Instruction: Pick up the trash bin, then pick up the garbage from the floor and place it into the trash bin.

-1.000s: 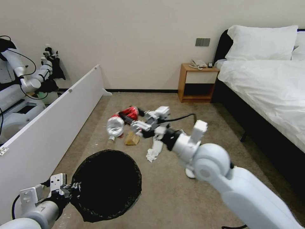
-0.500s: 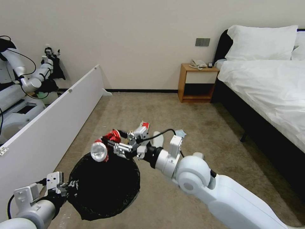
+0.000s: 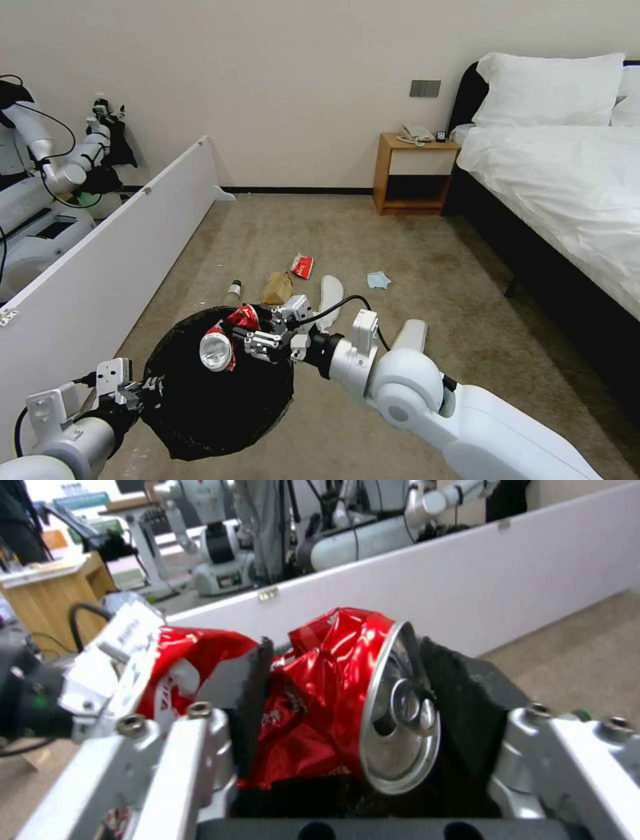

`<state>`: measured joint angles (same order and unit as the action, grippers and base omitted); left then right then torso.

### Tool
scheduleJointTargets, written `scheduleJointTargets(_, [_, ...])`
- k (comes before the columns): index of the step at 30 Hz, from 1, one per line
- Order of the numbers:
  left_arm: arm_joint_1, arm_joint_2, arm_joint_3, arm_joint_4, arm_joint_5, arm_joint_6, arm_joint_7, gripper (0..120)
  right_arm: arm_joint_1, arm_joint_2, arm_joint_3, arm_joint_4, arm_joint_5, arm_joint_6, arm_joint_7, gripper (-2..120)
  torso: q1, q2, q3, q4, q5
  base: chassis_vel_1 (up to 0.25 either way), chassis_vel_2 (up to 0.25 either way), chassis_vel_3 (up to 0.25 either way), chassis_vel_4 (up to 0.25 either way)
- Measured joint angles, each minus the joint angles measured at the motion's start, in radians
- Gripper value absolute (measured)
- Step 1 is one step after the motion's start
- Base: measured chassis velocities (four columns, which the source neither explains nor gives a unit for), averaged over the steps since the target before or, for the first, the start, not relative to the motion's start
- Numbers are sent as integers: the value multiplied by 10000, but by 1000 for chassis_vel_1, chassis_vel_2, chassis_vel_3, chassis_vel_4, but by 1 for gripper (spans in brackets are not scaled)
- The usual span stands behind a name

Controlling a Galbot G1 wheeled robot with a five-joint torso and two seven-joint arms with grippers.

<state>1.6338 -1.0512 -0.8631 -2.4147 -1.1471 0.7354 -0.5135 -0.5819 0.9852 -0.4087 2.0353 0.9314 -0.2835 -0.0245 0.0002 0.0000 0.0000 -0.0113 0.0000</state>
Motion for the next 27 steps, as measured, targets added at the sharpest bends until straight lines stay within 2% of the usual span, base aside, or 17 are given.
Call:
scheduleJointTargets(1, [0, 0, 0, 0, 0, 0, 0, 3, 0, 0, 0, 0, 0, 0, 0, 55, 0, 0, 0, 0, 0, 0, 0, 0, 0])
scheduleJointTargets(3, [25, 0, 39, -94, -226, 0, -76, 3, -12, 68, -51, -74, -49, -42, 46, 66, 0, 0, 0, 0, 0, 0, 0, 0, 0])
scheduleJointTargets(4, [25, 0, 39, -94, -226, 0, -76, 3, -12, 68, -51, -74, -49, -42, 46, 66, 0, 0, 0, 0, 0, 0, 0, 0, 0])
scheduleJointTargets(5, [53, -2, 80, -161, -459, 0, -168, 3, -6, 123, -89, -120, -64, -60, 51, 75, 0, 0, 0, 0, 0, 0, 0, 0, 0])
scheduleJointTargets(6, [53, -2, 80, -161, -459, 0, -168, 3, -6, 123, -89, -120, -64, -60, 51, 75, 0, 0, 0, 0, 0, 0, 0, 0, 0])
scheduleJointTargets(8, [102, -7, 114, -287, -931, 0, -385, 3, 51, 174, -146, -161, -61, -97, 60, 86, 0, 0, 0, 0, 0, 0, 0, 0, 0])
scheduleJointTargets(9, [102, -7, 114, -287, -931, 0, -385, 3, 51, 174, -146, -161, -61, -97, 60, 86, 0, 0, 0, 0, 0, 0, 0, 0, 0])
scheduleJointTargets(11, [133, -4, 101, -341, -1156, 0, -488, 3, 88, 189, -186, -181, -52, -119, 65, 96, 0, 0, 0, 0, 0, 0, 0, 0, 0])
scheduleJointTargets(16, [169, 24, 40, -392, -1441, 0, -604, 3, 110, 228, -219, -203, -47, -125, 73, 100, 0, 0, 0, -1, 0, 0, 0, 0, 0])
scheduleJointTargets(27, [169, 33, 24, -378, -1475, 0, -630, 3, 147, 239, -244, -216, -35, -129, 82, 100, -1, 0, 0, 0, 0, 0, 0, 0, 0])
